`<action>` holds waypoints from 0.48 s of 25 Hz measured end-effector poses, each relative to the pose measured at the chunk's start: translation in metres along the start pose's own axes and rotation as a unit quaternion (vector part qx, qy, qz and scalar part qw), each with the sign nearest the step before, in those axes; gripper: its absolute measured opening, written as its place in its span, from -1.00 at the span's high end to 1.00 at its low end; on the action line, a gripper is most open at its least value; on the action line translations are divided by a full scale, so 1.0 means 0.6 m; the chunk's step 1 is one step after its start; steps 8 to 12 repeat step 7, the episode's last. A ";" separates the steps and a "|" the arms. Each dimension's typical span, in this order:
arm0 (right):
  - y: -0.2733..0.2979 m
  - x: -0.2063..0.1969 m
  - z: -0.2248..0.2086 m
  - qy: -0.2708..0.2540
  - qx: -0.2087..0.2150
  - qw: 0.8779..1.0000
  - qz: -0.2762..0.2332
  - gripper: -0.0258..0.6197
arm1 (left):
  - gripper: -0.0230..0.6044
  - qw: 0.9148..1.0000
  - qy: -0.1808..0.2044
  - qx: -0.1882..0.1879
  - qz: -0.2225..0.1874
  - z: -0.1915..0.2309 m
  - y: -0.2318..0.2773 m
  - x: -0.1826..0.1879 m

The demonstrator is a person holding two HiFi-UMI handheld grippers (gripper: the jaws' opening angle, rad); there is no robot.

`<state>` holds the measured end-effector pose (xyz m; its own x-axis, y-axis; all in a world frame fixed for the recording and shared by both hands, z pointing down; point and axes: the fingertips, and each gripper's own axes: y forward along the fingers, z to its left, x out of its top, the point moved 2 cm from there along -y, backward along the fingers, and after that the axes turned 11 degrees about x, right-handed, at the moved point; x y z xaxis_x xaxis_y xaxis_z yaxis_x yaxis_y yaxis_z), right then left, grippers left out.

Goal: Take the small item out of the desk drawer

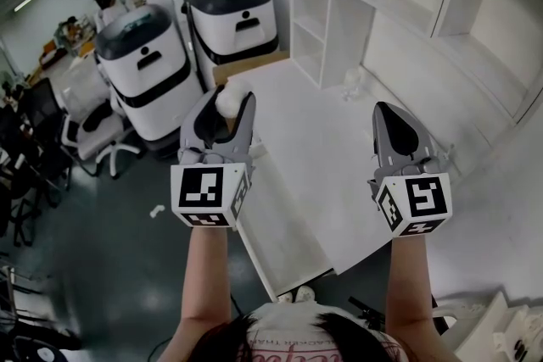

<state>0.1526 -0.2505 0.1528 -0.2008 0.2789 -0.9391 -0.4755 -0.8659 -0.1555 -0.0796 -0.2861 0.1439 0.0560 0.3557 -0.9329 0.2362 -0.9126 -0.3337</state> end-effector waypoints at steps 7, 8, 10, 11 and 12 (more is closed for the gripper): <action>-0.004 -0.005 -0.009 0.004 -0.004 1.000 0.005 0.92 | 0.29 1.000 -0.002 -0.006 0.005 -0.010 -0.002 -0.004; -0.004 -0.005 -0.009 0.004 -0.004 1.000 0.005 0.92 | 0.29 1.000 -0.002 -0.006 0.005 -0.010 -0.002 -0.004; -0.004 -0.005 -0.009 0.004 -0.004 1.000 0.005 0.92 | 0.29 1.000 -0.002 -0.006 0.005 -0.010 -0.002 -0.004; -0.004 -0.005 -0.009 0.004 -0.004 1.000 0.005 0.92 | 0.29 1.000 -0.002 -0.006 0.005 -0.010 -0.002 -0.004; -0.004 -0.005 -0.009 0.004 -0.004 1.000 0.005 0.92 | 0.29 1.000 -0.002 -0.006 0.005 -0.010 -0.002 -0.004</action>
